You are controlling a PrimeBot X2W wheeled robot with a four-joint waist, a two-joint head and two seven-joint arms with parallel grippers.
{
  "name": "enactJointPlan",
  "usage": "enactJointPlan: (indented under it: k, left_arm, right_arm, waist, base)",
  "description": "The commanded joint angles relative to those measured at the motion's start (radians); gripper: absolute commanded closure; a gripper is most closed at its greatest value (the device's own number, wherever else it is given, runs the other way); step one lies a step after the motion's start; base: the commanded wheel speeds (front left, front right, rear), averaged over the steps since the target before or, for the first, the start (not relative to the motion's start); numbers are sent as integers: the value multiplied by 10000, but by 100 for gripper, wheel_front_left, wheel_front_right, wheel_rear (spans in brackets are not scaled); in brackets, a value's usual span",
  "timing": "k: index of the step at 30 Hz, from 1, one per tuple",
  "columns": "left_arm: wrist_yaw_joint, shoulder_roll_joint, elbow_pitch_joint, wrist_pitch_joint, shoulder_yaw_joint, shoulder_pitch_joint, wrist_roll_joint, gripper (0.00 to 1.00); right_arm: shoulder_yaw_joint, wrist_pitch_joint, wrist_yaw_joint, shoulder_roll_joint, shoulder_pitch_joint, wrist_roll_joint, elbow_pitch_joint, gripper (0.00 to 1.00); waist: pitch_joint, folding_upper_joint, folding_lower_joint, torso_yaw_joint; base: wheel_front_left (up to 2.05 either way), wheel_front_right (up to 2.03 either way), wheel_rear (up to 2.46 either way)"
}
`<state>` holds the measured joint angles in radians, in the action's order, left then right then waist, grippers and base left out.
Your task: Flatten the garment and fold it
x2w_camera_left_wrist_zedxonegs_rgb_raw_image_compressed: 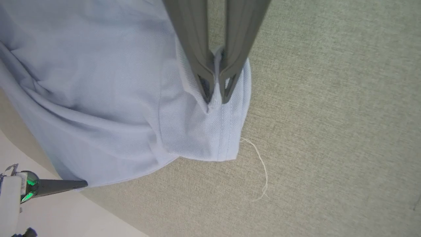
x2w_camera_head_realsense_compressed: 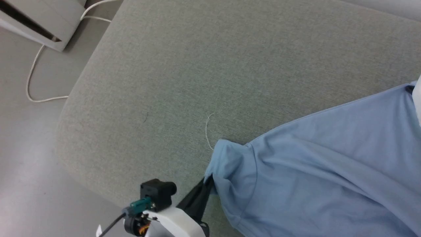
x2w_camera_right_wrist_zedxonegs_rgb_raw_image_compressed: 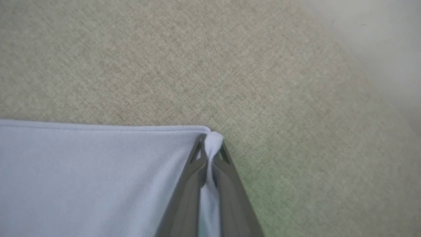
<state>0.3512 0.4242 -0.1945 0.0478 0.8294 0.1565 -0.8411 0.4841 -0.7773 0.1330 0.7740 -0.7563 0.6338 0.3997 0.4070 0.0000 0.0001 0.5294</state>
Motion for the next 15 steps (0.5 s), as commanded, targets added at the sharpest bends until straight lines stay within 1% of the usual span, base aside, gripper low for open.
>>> enactJointPlan:
  k: [1,4,7,9,13,14,15]
  left_arm:
    - [-11,189,-54,88,-178,276,108,100]
    - [97,458,-226,101,-436,420,174,100]
    - [268,875,-516,176,-849,634,320,100]
    - [441,1248,-802,167,-1138,821,503,100]
    - [683,1979,-1418,110,-1807,1314,766,100]
    - [683,1979,-1418,110,-1807,1314,766,100]
    - [746,2113,-1615,72,-1965,1439,794,100]
  right_arm:
    - [107,598,-23,-96,-27,60,217,100]
    - [124,1558,-23,-148,-353,84,72,100]
    - [114,2249,-23,-121,-612,201,-119,100]
    - [25,2608,-23,-161,-768,409,-298,100]
    - [13,3295,-23,-27,-1074,476,-904,100]
    - [13,3295,-23,-27,-1074,476,-904,100]
    - [-26,3438,-23,4,-1133,496,-1065,100]
  waist:
    - [-447,0,-1,-450]
    - [-890,0,-1,-848]
    - [-1387,0,-1,-1353]
    - [-1708,0,-1,-1722]
    - [-2330,0,-1,-2512]
    - [-2330,0,-1,-2512]
    - [-2458,0,-1,-2690]
  base:
    - [0,0,0]
    - [0,0,0]
    - [0,0,0]
    - [0,0,0]
    - [0,0,0]
    - [0,0,0]
    - [0,0,0]
